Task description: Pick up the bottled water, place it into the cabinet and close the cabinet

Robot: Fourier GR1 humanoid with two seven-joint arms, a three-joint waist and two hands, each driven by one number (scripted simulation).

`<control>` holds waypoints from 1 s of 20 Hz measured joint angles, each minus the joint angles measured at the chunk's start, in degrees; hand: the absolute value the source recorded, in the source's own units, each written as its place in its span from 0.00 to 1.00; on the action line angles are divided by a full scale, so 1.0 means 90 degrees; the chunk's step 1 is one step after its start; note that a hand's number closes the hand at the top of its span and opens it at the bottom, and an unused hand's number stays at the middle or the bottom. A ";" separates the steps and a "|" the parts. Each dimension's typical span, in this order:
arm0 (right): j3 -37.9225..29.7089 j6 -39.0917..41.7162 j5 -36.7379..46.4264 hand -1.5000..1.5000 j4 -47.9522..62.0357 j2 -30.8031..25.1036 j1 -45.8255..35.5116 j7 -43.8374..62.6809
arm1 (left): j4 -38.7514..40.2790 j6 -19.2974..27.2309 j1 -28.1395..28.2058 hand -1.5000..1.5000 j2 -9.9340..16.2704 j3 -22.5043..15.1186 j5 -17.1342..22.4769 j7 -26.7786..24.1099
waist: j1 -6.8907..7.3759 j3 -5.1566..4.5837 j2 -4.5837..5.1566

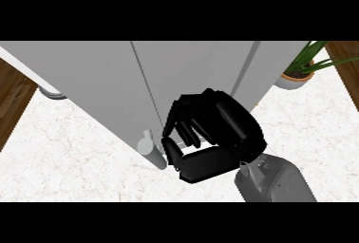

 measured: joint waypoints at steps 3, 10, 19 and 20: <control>-0.0477 0.0376 -0.0291 1.00 0.0628 -0.0051 -0.0403 -0.0104 | 0.0050 -0.0205 0.0076 0.00 -0.0096 0.0251 0.0197 0.0078 | -0.0037 0.0001 -0.0003; -0.1005 0.1236 -0.0509 1.00 0.1921 -0.0130 -0.1186 -0.0473 | 0.0057 -0.0663 0.0252 0.00 -0.0381 0.0664 0.0386 0.0327 | -0.0079 0.0018 -0.0092; -0.1158 0.1974 -0.0712 1.00 0.2557 -0.0189 -0.1573 -0.0411 | 0.0027 -0.0851 0.0249 0.00 -0.0438 0.1030 0.0756 0.0718 | -0.0157 0.0098 -0.0186; -0.1180 0.2022 -0.0720 1.00 0.2611 -0.0189 -0.1604 -0.0416 | 0.0013 -0.0888 0.0253 0.00 -0.0454 0.1013 0.0762 0.0750 | -0.0152 0.0111 -0.0193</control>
